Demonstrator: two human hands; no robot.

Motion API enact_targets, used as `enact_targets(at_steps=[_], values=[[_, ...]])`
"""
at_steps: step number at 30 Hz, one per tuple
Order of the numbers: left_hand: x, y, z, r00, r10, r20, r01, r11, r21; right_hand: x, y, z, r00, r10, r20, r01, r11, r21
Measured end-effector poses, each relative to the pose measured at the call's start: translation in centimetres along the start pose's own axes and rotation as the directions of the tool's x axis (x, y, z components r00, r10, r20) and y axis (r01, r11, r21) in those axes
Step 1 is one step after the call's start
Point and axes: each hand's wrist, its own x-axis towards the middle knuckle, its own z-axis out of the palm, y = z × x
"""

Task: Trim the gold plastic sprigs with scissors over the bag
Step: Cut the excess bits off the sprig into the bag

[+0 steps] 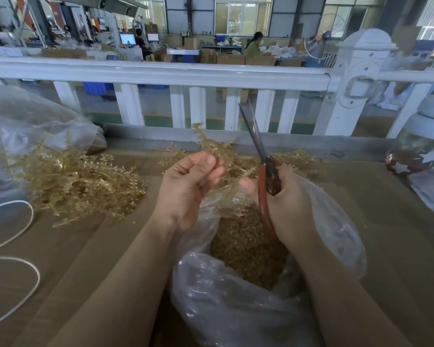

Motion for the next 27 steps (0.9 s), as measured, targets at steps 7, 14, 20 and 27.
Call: enact_targets(at_steps=[7,14,20,27], values=[[0.14,-0.12,-0.13,0.999,0.034,0.014,-0.033,0.997,-0.064,-0.08,0.27,0.32,0.987,-0.099,0.130,0.130,0.958,-0.255],[0.02,-0.27,0.32,0.994,0.099,-0.045,-0.099,0.995,-0.013,0.07,0.53,0.38,0.977,-0.178,0.115,0.210,0.895,-0.394],[0.13,-0.38,0.33,0.992,0.116,-0.058,-0.115,0.993,0.014,-0.08,0.37,0.21,0.974,-0.213,0.073,0.223,0.872,-0.435],[0.17,-0.40,0.32,0.991,0.129,-0.046,-0.130,0.992,-0.004,-0.21,0.13,0.09,0.971,-0.231,0.054,0.230,0.861,-0.454]])
